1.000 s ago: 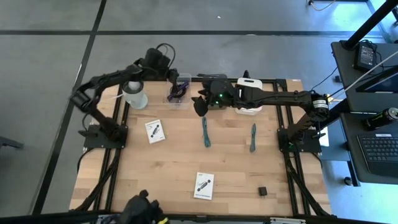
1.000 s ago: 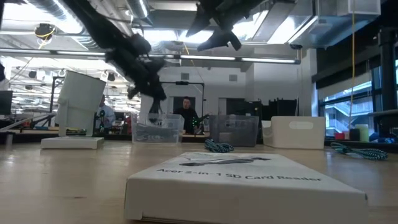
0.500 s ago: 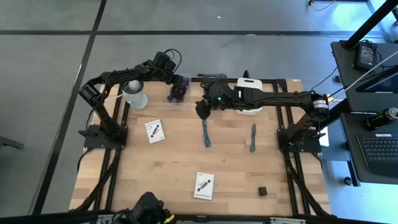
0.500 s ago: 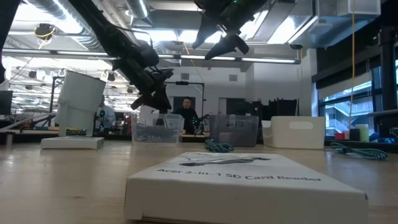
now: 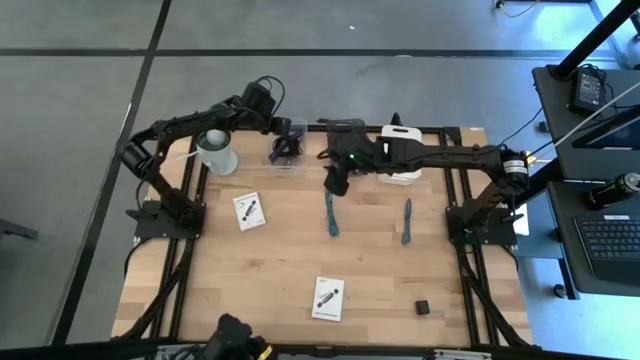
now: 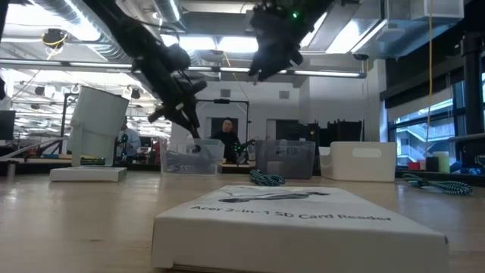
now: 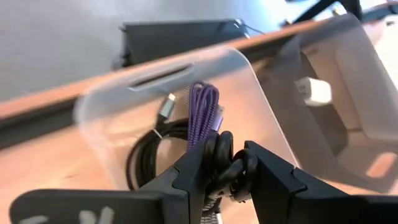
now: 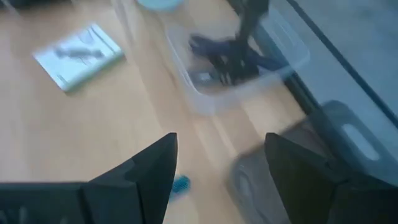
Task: Pick and place items into bin
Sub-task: Put the black charger cable into the transparent bin
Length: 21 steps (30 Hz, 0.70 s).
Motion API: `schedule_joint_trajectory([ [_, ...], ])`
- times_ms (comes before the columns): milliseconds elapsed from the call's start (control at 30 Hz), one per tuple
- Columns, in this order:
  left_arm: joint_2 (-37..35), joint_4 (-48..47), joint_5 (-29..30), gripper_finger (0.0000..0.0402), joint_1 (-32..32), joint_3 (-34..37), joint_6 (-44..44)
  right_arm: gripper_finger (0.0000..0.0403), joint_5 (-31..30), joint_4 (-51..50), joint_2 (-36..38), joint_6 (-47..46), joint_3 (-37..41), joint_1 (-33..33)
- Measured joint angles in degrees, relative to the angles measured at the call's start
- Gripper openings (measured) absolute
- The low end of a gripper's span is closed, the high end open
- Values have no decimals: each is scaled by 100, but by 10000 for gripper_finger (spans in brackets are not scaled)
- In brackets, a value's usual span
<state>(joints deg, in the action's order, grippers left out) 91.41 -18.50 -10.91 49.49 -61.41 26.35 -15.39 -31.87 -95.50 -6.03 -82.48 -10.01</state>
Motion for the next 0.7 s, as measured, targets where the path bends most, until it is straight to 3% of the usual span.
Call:
schedule_joint_trajectory([
  [133, -250, -14, 368, 102, -107, -4, 168, 245, 182, -428, 0, 504, 0, -195],
  [400, -30, -77, -162, 106, -166, -4, 843, 245, 1139, -636, 0, 1019, 0, -575],
  [700, 175, -100, -165, 163, -258, -4, 905, 245, 1422, -916, 0, 1272, 169, -689],
])
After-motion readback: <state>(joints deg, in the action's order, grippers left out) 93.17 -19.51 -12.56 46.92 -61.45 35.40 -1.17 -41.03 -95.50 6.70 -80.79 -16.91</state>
